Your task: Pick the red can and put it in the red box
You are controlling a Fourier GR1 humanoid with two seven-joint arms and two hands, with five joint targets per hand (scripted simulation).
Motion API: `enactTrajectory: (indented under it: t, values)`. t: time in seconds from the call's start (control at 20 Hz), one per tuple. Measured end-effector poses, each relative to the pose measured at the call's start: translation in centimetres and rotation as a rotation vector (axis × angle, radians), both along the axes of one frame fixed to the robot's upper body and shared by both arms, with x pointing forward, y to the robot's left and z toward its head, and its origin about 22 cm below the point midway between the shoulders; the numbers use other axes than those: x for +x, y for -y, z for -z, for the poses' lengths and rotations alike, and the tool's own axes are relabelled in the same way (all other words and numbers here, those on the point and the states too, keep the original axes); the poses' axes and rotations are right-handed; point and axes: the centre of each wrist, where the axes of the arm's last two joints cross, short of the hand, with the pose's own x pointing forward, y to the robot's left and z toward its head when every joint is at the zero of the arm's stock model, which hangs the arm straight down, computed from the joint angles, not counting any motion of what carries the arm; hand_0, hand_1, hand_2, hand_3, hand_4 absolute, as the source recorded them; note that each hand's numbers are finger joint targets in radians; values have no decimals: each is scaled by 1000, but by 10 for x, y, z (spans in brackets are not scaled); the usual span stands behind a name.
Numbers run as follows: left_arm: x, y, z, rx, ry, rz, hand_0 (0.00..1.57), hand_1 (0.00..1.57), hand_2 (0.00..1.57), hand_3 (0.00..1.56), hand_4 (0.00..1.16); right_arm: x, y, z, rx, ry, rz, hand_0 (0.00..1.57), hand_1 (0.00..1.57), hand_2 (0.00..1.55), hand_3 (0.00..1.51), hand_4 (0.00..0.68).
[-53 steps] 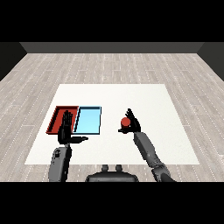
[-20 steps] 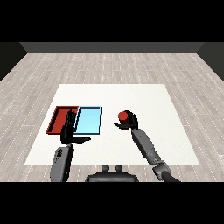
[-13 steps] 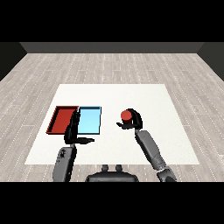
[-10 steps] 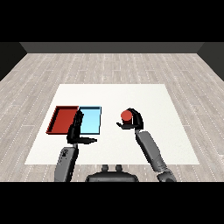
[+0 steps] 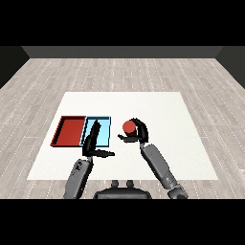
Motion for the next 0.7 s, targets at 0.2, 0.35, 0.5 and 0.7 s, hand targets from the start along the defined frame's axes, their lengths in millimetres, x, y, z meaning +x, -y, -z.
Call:
enactTrajectory:
  t: [0.2, 0.35, 0.5, 0.7]
  values:
    - [5, 19, 2, -5, -29, 37, 0, 0, 0, 0, 0, -6, -13, -2, 25, -4, -5, 1460, 1460, 1438, 1391, 651]
    - [4, 30, 5, -5, -53, 56, 0, 0, 0, 0, 0, -18, -19, -4, 33, 3, -6, 1458, 1458, 1443, 1397, 659]
    - [18, 32, 11, -8, -81, 66, 0, 0, 0, 0, 0, -13, -18, 1, 43, 3, -11, 1457, 1457, 1450, 1391, 632]
    - [18, 44, 22, -12, -112, 82, 0, 0, 0, 0, 0, -19, -21, -2, 47, 8, -17, 1457, 1457, 1448, 1379, 634]
